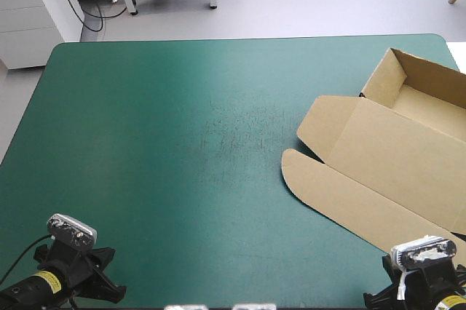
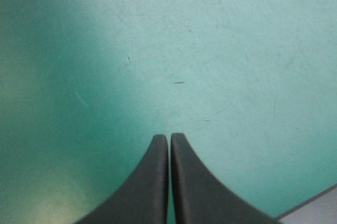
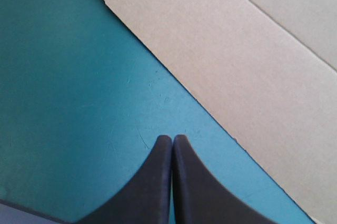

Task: Fold the box

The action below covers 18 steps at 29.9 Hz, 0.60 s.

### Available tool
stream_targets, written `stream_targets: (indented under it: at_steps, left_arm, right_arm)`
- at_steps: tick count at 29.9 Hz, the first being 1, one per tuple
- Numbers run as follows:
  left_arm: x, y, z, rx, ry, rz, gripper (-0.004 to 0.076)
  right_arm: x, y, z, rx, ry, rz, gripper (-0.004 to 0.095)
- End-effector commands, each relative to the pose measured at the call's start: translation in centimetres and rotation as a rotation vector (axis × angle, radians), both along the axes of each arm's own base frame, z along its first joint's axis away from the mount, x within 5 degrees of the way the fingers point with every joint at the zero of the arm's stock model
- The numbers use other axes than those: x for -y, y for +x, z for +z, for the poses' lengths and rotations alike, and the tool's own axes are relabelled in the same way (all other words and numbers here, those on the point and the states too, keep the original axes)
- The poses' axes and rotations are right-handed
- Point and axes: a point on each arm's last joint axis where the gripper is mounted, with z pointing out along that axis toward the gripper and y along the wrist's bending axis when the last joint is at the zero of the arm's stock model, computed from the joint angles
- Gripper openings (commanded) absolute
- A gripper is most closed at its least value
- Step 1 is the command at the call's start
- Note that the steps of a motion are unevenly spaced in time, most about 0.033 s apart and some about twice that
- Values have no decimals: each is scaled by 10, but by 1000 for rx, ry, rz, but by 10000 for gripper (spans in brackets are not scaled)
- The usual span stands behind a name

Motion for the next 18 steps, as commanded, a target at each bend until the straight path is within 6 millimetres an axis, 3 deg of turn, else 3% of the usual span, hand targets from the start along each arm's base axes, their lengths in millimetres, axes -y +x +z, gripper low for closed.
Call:
stream_targets:
  at_steps: [1, 18]
  left_arm:
    - [4, 3, 10, 45, -57, -9, -8]
    - [13, -1, 12, 6, -172, -33, -8]
  right_arm:
    - [-1, -1, 12, 139, 15, -2, -20]
    - [-1, -9, 14, 212, 23, -13, -20]
